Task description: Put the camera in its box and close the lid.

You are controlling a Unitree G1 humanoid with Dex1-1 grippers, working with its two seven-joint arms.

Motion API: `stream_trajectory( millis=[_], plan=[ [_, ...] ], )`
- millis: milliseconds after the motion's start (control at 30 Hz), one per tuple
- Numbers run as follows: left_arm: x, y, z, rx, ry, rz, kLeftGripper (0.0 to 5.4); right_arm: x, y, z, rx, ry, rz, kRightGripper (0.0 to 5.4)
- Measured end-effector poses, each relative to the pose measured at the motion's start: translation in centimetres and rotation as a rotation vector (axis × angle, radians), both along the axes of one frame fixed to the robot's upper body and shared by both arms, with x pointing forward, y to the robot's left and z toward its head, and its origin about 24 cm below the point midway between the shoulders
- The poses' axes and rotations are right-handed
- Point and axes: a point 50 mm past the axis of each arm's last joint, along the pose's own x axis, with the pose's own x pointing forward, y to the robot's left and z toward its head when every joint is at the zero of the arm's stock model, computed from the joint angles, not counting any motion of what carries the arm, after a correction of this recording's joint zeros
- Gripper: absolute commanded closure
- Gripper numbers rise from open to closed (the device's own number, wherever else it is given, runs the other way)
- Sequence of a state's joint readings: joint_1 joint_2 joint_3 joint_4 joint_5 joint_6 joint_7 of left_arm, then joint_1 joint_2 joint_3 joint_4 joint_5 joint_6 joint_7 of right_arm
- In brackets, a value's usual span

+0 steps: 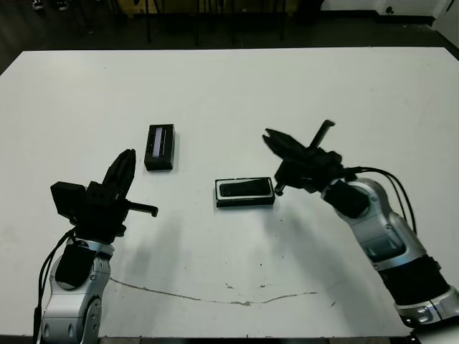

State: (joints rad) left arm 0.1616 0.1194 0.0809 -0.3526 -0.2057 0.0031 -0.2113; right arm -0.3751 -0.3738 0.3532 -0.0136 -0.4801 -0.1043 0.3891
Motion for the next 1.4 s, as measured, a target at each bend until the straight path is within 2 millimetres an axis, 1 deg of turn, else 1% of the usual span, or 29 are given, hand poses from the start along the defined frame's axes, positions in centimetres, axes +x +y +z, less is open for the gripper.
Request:
stream_trajectory(
  millis=[133, 333, 500, 667, 800, 1033, 1200, 1400],
  plan=[
    [0.0, 0.0, 0.0, 0.0, -0.001, 0.003, 5.4, -0.2, 0.7, -0.6, -0.001, 0.039, 0.014, 5.39],
    [-0.1, 0.0, 0.0, 0.0, -0.006, 0.003, 5.4, -0.6, 0.5, -1.6, -0.01, 0.09, -0.005, 5.39],
    [-0.3, -0.2, 0.2, 0.004, -0.012, 0.005, 5.4, -0.7, 0.0, -2.1, -0.041, 0.109, -0.012, 5.39],
    [-0.6, -0.4, 0.2, 0.005, 0.0, 0.011, 5.4, -0.9, -1.0, -3.7, -0.096, 0.164, -0.059, 5.39],
    [-0.7, -0.4, 0.2, 0.002, 0.006, 0.014, 5.4, -1.1, -1.6, -4.3, -0.136, 0.177, -0.077, 5.39],
    [-0.7, -0.5, 0.1, 0.002, 0.006, 0.012, 5.4, -1.5, -2.4, -4.9, -0.143, 0.178, -0.096, 5.39],
    [-0.7, -0.5, 0.1, 0.003, 0.008, 0.011, 5.4, -1.7, -2.5, -5.3, -0.14, 0.174, -0.091, 5.39],
    [-0.7, -0.7, 0.0, 0.002, 0.013, 0.011, 5.4, -1.6, -2.8, -5.2, -0.126, 0.171, -0.095, 5.39]
  ],
)
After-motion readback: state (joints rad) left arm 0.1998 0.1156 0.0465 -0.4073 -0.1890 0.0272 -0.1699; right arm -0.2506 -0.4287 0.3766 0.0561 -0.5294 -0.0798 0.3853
